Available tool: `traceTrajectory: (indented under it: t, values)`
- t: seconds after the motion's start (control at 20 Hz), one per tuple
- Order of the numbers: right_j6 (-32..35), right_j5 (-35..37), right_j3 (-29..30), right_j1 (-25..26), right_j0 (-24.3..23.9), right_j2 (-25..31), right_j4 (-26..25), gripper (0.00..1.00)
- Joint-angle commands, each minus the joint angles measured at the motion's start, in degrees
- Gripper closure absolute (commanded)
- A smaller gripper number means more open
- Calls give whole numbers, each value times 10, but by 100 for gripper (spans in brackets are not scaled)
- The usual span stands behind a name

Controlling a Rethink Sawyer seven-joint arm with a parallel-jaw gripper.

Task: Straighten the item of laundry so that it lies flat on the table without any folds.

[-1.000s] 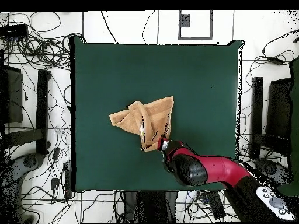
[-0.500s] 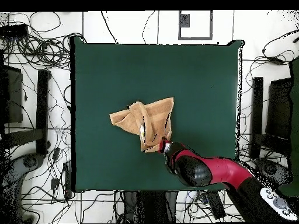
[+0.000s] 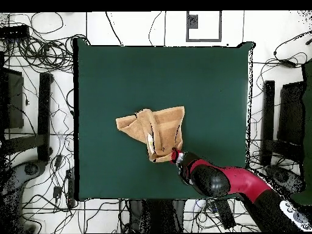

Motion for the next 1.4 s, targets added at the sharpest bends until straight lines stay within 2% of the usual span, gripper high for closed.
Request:
traceTrajectory:
  t: [0.05, 0.4, 0.85, 1.0, 1.4]
  values:
    - [-161, 113, -30, 34, -23, 73, -42, 100]
    - [-169, 135, -47, 55, -44, 88, -62, 100]
    - [-162, 153, -57, 63, -48, 100, -76, 100]
    - [-162, 210, -66, 33, -24, 93, -57, 100]
    - [-122, 209, -104, 6, 16, 89, -62, 100]
